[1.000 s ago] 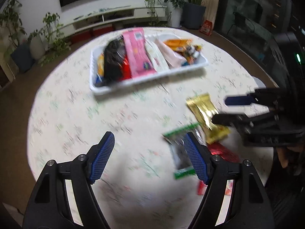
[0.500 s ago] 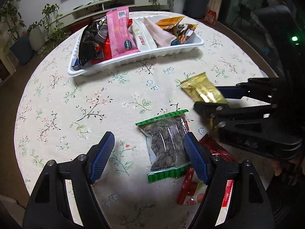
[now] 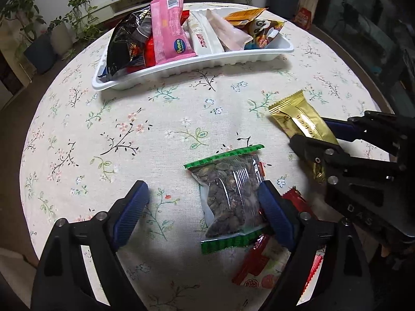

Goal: Organize snacks
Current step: 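Grasp the green-topped seed bag with the left tool while the right grasps the gold bar, then lift the seed bag with the left tool while the right carries the gold bar toward the tray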

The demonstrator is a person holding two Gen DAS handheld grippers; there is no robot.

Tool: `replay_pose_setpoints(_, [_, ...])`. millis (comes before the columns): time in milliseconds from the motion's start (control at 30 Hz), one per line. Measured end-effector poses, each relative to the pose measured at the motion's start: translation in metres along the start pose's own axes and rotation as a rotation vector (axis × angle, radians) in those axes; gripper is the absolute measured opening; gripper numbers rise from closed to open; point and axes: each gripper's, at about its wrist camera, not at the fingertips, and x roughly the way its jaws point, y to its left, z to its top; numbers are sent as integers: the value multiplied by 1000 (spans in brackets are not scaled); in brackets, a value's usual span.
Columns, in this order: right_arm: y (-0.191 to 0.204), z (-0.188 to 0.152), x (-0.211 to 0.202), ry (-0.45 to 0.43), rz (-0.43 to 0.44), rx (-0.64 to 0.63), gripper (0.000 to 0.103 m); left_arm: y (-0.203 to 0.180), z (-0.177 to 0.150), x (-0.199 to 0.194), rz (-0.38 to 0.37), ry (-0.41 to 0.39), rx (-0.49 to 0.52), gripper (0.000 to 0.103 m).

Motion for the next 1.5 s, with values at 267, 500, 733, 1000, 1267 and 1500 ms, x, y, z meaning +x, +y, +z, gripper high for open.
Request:
replay_pose_setpoints(267, [-1,-3,-2,-14,-15,-8,34,-4,-6,-3,-105,-28,12,43])
replay_pose_setpoints(500, [-6,-5,-4,-22,-30,-3,34,-15,-1,-4,-136,-18,70,26])
replay_pose_setpoints(733, [-5,-5,-10,-50,-20,-6,33,-10,-4,-11,-169,-31,63,22])
replay_pose_setpoints(1000, [-17,-3,-21,-99,30,51,33,14,-3,-32,-215,-83,1,21])
replay_pose_setpoints(1267, [-28,4,-40,-166,109,121,33,67,20,-64,-233,-173,-86,21])
replay_pose_setpoints(1500, [-32,44,-65,-237,109,112,33,99,79,-71,-229,-258,-121,21])
